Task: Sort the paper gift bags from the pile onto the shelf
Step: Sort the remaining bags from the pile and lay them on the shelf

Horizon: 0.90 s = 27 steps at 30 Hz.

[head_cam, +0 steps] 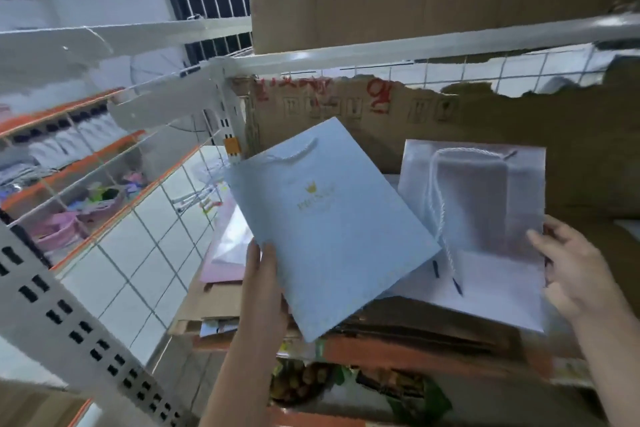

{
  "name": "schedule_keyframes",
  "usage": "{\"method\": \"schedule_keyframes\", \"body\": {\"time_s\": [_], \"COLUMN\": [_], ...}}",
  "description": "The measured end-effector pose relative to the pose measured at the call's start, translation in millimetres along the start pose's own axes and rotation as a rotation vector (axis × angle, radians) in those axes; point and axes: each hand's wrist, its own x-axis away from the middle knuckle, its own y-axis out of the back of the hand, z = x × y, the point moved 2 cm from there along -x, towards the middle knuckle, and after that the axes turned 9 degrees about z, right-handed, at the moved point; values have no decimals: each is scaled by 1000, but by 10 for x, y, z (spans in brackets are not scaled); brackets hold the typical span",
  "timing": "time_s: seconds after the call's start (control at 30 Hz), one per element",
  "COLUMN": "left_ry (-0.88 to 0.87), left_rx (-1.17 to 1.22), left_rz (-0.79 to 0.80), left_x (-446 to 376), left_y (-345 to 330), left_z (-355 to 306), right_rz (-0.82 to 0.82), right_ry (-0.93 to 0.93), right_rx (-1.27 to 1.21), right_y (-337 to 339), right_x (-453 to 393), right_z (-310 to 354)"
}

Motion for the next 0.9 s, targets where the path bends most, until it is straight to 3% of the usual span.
{"method": "schedule_keyframes", "body": {"time_s": [0.23,0.33,0.57,0.9], "left_ry": [132,205,261,377], "left_rx": [-260,-287,-371,-335], "left_rz": [193,343,495,528], "left_x": [154,344,835,1550], "left_y": [-647,-1065,-2169,-3739], "left_z": [594,840,1450,2312], "right_rz": [-196,-296,-465,-663], "right_ry": [136,172,185,203], "right_rx": [71,105,147,110], "right_y": [1127,1703,3180,4822], "right_x": [595,828,1385,2070], "right_z": [335,460,684,994]}}
